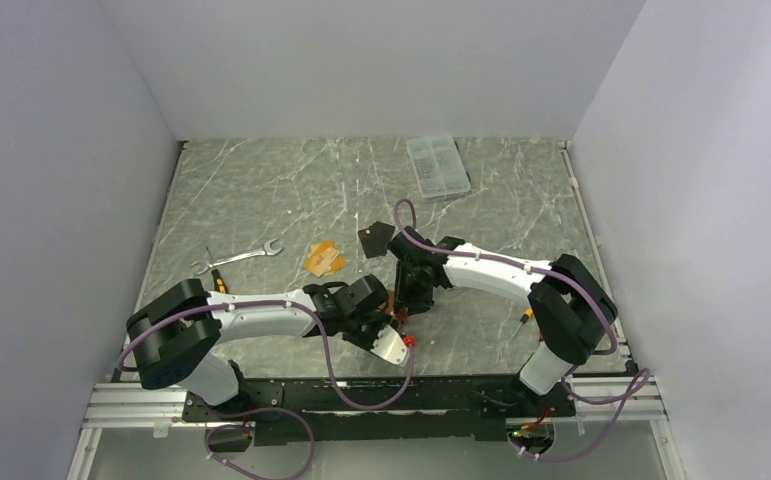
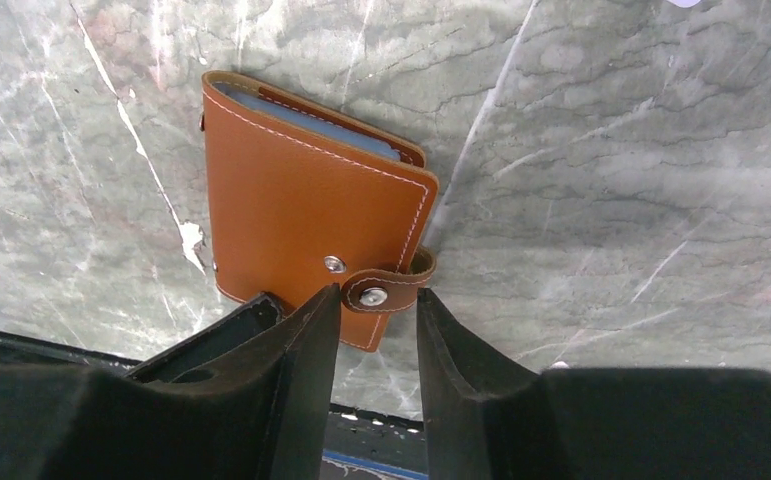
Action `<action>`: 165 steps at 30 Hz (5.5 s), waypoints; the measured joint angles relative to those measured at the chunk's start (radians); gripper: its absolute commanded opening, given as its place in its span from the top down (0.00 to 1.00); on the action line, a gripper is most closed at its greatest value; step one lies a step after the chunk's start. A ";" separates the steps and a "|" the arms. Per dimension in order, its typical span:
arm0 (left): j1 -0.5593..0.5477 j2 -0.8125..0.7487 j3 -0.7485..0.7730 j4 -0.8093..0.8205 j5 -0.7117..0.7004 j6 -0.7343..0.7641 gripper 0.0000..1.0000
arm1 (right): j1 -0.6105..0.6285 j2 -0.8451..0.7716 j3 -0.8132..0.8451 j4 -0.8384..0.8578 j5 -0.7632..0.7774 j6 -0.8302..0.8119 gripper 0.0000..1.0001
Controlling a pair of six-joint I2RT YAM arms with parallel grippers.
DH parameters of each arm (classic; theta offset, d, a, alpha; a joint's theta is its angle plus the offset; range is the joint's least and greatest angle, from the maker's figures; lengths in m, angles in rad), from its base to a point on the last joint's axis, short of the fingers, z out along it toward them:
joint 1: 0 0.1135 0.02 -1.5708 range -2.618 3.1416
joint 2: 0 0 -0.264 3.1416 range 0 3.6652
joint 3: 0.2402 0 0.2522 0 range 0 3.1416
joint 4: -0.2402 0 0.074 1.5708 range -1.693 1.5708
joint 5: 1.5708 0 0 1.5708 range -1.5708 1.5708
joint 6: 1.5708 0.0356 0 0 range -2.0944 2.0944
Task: Put the credit cards into the card holder
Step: Close the card holder at the center of the board.
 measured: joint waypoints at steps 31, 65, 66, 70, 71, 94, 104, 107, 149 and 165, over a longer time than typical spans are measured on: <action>0.000 0.001 0.012 -0.013 -0.008 -0.009 0.65 | 0.039 0.112 0.146 -0.150 0.074 -0.022 0.61; -0.009 0.014 0.045 -0.027 -0.020 -0.015 0.57 | 0.038 0.058 0.117 -0.238 0.140 -0.019 0.77; -0.012 0.018 0.047 -0.026 -0.022 -0.015 0.57 | 0.038 0.053 0.111 -0.237 0.140 -0.018 0.79; -0.022 0.029 0.051 -0.026 -0.026 -0.015 0.57 | 0.033 0.043 0.080 -0.227 0.138 -0.004 0.83; -0.024 0.032 0.051 -0.026 -0.026 -0.014 0.57 | 0.031 0.039 0.072 -0.223 0.137 -0.002 0.84; -0.046 0.085 0.092 -0.035 -0.040 0.010 0.56 | -0.065 -0.149 -0.193 0.039 0.009 0.079 1.00; -0.048 0.085 0.086 -0.015 -0.057 0.018 0.63 | -0.072 -0.197 -0.216 0.136 -0.056 0.102 1.00; -0.048 0.085 0.085 -0.012 -0.059 0.017 0.64 | -0.072 -0.196 -0.214 0.153 -0.070 0.109 1.00; 0.117 -0.005 -0.060 0.105 -0.077 0.153 0.67 | -0.081 -0.026 -0.101 0.185 -0.118 0.089 1.00; 0.058 -0.003 -0.053 0.092 -0.085 0.115 0.66 | -0.091 -0.028 -0.100 0.177 -0.132 0.051 1.00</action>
